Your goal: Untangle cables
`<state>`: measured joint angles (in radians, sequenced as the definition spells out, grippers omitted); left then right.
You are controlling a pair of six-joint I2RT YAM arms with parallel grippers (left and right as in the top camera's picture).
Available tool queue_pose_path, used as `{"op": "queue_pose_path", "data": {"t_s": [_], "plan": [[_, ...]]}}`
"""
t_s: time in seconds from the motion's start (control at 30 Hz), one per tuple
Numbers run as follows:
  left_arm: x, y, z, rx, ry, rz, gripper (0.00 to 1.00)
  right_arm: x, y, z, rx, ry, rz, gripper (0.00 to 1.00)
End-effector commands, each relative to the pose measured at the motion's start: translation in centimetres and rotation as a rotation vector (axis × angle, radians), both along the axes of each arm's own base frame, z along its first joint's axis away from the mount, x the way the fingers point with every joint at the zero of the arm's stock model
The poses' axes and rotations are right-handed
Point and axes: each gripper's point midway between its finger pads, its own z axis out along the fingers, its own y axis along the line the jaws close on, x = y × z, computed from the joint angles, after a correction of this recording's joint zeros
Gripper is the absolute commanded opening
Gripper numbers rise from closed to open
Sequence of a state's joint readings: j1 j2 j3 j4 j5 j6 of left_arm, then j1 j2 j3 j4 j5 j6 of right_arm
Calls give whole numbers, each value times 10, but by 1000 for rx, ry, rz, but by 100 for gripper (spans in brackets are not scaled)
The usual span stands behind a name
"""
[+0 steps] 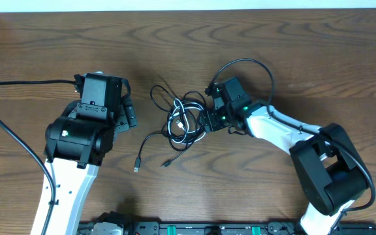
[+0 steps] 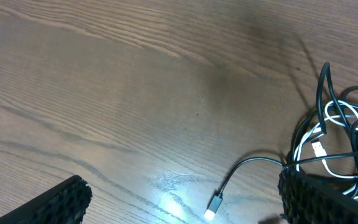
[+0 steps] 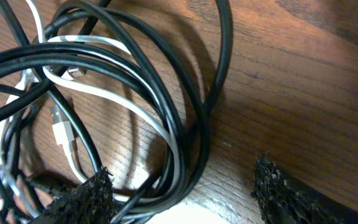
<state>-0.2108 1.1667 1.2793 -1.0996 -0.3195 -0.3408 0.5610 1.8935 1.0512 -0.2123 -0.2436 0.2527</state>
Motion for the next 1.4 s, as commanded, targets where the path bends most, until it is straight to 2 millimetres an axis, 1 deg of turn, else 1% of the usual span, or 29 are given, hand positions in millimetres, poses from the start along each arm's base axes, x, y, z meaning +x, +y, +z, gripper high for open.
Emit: {"op": "queue_pose_path", "data": {"t_s": [0.0, 0.03, 0.13, 0.17, 0.23, 0.3, 0.33, 0.5, 0.6, 0.63, 0.7, 0.83, 0.97, 1.0, 1.1, 1.17, 1.27, 1.37], "plan": [[-1, 3, 1, 1, -3, 15, 97, 1, -3, -12, -93, -32, -28, 70], [-1, 3, 1, 1, -3, 15, 98, 1, -3, -12, -111, -44, -30, 67], [-1, 3, 1, 1, -3, 15, 97, 0, -1, -13, -154, -77, -32, 54], [-1, 3, 1, 1, -3, 15, 97, 0, -1, -13, -164, -86, -32, 40], [-1, 3, 1, 1, -3, 15, 97, -1, 1, -13, -178, -98, -31, 22], [-1, 3, 1, 1, -3, 15, 97, -2, 2, -13, -188, -105, -35, 11], [-1, 3, 1, 1, -3, 15, 98, -1, 0, -13, -195, -106, -54, 1], [-1, 3, 1, 1, -3, 15, 97, 2, -7, -10, -196, -99, -116, 1], [-1, 3, 1, 1, -3, 15, 98, 7, -13, 6, -180, -107, -147, 1], [-1, 3, 1, 1, -3, 15, 98, 9, -16, 14, -172, -117, -155, 1], [-1, 3, 1, 1, -3, 15, 98, 14, -21, 38, -145, -148, -175, 1], [-1, 3, 1, 1, -3, 15, 98, 20, -29, 101, -61, -254, -208, 1], [-1, 3, 1, 1, -3, 15, 98, 15, -35, 160, 11, -372, -205, 1], [-1, 3, 1, 1, -3, 15, 98, 13, -36, 172, 25, -395, -201, 1], [-1, 3, 1, 1, -3, 15, 98, 6, -40, 198, 63, -443, -205, 1], [-1, 3, 1, 1, -3, 15, 98, 3, -42, 210, 81, -464, -208, 1], [-1, 3, 1, 1, -3, 15, 98, 0, -43, 220, 96, -481, -209, 1], [-1, 3, 1, 1, -3, 15, 98, -2, -43, 221, 99, -480, -206, 1]]}}
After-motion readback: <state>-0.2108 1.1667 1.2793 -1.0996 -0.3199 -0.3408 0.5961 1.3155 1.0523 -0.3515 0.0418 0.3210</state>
